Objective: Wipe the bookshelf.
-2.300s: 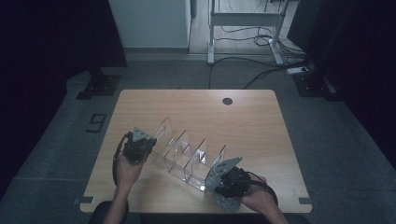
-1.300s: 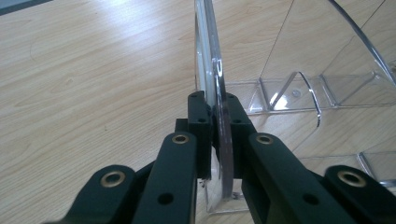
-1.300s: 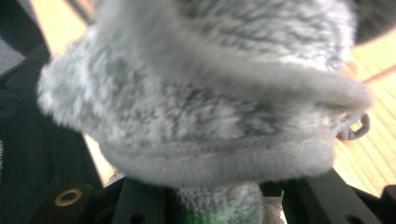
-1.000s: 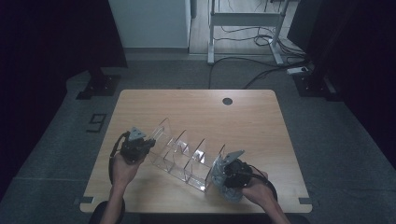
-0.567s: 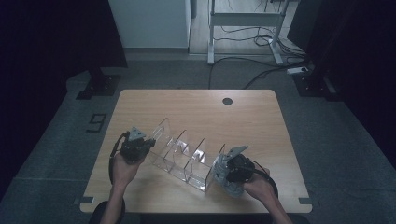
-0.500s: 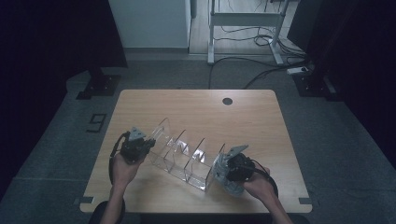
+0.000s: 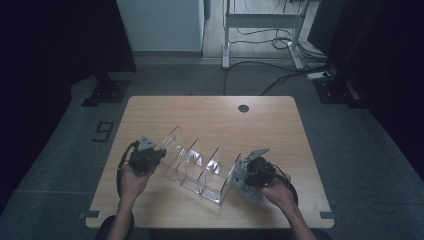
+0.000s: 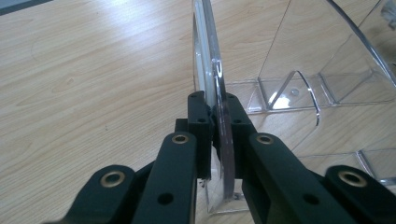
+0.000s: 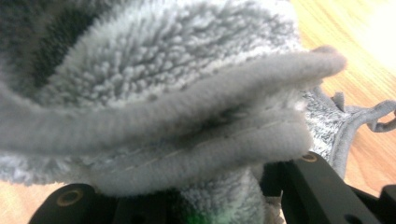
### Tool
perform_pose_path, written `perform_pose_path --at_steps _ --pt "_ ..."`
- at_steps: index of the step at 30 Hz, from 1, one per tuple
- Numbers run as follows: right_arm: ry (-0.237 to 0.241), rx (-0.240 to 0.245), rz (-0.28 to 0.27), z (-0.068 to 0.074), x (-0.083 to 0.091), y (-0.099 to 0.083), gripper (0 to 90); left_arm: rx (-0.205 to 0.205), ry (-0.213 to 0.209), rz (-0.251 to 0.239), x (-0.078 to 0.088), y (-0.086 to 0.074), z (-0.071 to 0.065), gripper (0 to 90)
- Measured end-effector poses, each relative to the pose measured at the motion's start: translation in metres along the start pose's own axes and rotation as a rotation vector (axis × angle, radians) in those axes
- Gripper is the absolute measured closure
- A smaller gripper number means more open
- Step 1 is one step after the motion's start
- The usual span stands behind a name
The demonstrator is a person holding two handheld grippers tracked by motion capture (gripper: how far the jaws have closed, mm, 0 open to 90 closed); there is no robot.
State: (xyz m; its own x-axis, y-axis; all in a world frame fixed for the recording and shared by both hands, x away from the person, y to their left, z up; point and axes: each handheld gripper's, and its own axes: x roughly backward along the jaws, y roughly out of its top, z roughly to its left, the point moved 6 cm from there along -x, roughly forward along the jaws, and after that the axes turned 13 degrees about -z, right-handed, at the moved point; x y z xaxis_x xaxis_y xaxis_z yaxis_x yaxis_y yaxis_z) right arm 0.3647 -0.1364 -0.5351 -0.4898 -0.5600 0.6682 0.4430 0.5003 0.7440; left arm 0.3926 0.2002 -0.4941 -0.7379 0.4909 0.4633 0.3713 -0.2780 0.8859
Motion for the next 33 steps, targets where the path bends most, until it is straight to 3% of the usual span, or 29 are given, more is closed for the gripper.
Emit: perform_pose_path --at_steps 6,17,25,33 --pt "-0.023 -0.030 0.004 -0.011 -0.003 -0.001 62.9 0.004 0.002 -0.002 0.000 0.000 0.000 85.2" --pt "-0.011 -0.015 0.030 -0.007 -0.012 -0.003 62.9 0.013 0.011 -0.006 0.000 0.000 0.000 85.2" --pt "-0.012 -0.008 0.080 -0.007 -0.025 -0.014 62.9 0.015 0.015 -0.009 -0.001 0.000 0.000 84.9" --pt "-0.012 -0.022 0.092 -0.007 -0.033 -0.020 62.8 0.019 0.024 -0.011 -0.001 -0.001 0.000 84.9"
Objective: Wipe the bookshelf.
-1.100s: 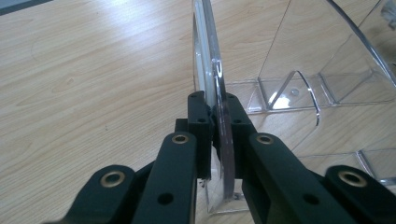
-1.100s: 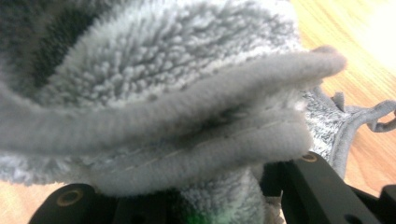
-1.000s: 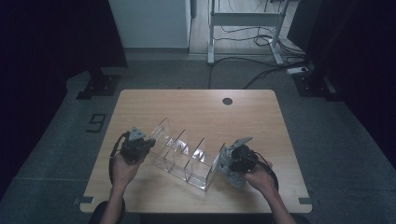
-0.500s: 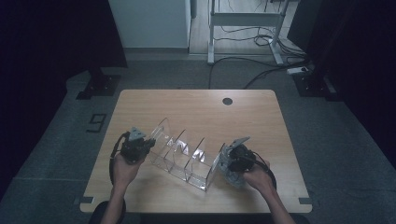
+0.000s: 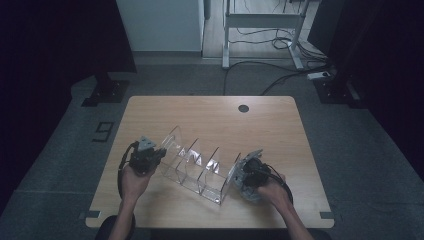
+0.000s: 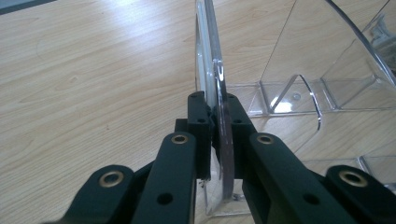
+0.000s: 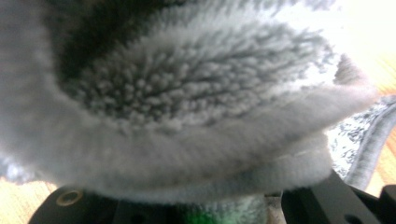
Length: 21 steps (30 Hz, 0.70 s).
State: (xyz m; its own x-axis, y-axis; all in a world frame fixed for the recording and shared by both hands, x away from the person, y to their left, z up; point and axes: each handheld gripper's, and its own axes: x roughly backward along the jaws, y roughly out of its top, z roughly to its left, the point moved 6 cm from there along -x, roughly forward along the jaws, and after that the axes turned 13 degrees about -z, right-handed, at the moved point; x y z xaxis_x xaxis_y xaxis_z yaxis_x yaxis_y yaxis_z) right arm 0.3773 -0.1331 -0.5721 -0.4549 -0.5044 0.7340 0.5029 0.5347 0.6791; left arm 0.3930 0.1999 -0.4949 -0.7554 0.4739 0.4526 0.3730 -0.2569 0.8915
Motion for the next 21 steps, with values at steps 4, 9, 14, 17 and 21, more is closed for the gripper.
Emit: perform_pose_path --at_steps 4,9,14,17,21 --pt "0.003 -0.003 -0.005 0.000 -0.001 -0.001 62.7 0.000 0.008 -0.002 0.000 0.000 0.000 85.1" --pt "-0.002 0.012 -0.005 0.002 0.000 -0.001 62.4 -0.004 0.024 0.000 0.000 0.000 -0.001 85.4" --pt "-0.003 0.041 0.004 0.008 0.002 -0.002 62.1 -0.003 0.032 -0.001 -0.001 0.000 -0.002 85.5" --pt "0.000 0.052 0.006 0.012 0.003 -0.003 62.0 -0.001 0.035 -0.001 -0.001 0.000 -0.002 85.5" --pt "0.016 0.065 0.010 0.018 0.004 -0.004 61.9 0.000 0.035 -0.001 -0.001 0.000 -0.002 85.5"
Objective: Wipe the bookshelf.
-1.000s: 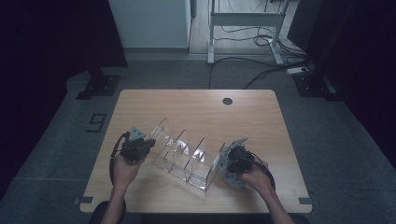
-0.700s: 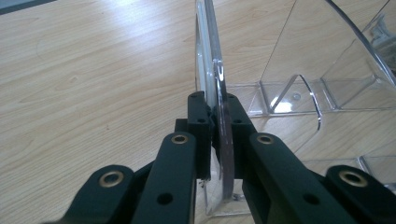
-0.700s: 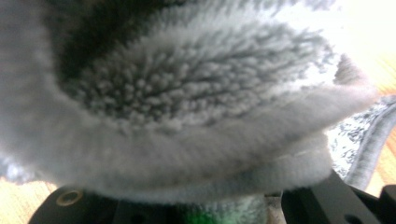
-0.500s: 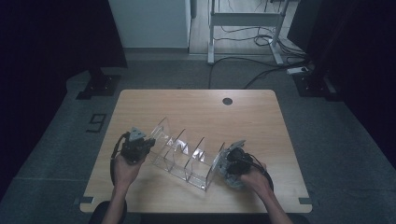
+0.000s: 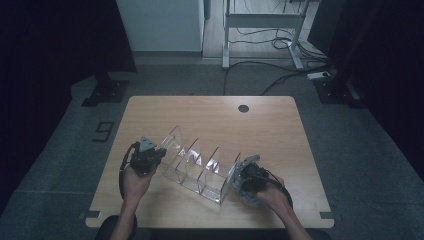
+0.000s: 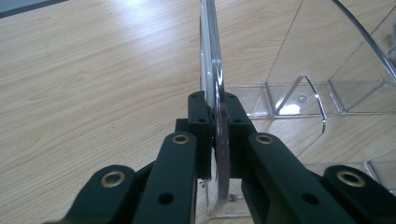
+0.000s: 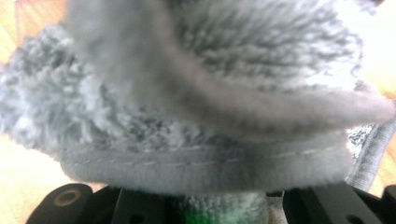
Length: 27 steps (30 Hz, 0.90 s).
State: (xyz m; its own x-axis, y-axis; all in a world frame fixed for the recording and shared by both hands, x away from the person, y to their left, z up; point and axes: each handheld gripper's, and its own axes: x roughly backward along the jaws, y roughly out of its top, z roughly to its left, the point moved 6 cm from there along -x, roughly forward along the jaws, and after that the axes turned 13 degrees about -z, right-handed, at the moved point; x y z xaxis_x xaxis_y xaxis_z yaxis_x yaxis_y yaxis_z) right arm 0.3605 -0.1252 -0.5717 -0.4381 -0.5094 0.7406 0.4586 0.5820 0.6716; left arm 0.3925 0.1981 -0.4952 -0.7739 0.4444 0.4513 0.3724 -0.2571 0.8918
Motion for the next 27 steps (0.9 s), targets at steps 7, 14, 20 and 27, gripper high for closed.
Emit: perform_pose_path --at_steps 7,14,20,27 --pt "0.025 0.015 0.002 0.010 0.002 -0.001 61.7 0.001 0.001 0.000 0.000 0.000 0.000 85.5" --pt "0.057 0.027 0.000 0.022 0.004 -0.003 61.6 0.002 0.008 0.001 0.000 0.000 0.000 85.5" --pt "0.082 0.034 0.000 0.032 0.005 -0.003 61.5 0.000 0.012 0.004 0.000 0.000 -0.001 85.5" --pt "0.119 0.037 0.002 0.045 0.007 -0.004 61.3 0.002 0.018 0.004 -0.001 0.000 -0.001 85.4"
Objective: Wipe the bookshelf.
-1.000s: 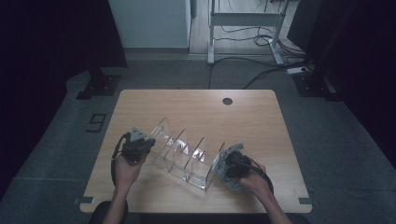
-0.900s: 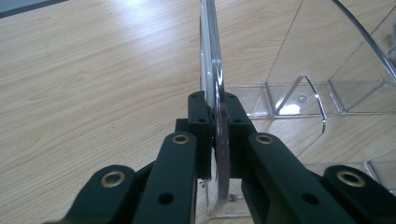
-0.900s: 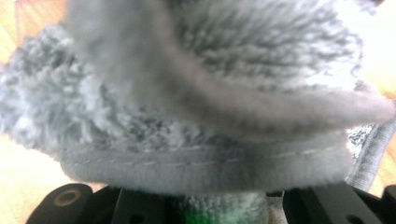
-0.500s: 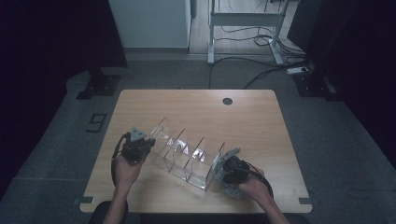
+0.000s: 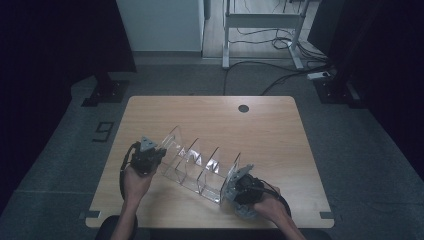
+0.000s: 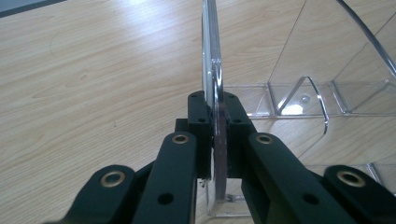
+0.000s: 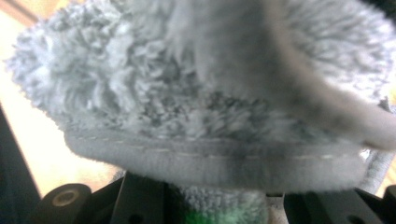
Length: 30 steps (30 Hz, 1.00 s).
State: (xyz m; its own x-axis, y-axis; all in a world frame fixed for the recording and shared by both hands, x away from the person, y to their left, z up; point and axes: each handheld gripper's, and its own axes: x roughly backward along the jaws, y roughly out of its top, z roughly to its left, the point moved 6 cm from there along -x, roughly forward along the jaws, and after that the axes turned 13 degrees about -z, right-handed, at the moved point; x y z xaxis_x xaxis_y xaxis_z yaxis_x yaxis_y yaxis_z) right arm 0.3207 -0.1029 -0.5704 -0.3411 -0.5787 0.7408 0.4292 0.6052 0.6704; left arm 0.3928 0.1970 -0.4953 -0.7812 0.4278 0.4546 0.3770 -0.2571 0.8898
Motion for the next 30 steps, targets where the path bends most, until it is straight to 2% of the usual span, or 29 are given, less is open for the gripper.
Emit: perform_pose_path --at_steps 21,30 --pt "0.079 0.047 0.011 0.039 0.000 -0.001 59.8 -0.006 0.023 0.010 -0.001 0.000 -0.001 84.8" --pt "0.074 0.046 0.017 0.037 0.003 -0.001 63.5 -0.006 0.011 0.008 0.000 0.000 0.000 84.2"
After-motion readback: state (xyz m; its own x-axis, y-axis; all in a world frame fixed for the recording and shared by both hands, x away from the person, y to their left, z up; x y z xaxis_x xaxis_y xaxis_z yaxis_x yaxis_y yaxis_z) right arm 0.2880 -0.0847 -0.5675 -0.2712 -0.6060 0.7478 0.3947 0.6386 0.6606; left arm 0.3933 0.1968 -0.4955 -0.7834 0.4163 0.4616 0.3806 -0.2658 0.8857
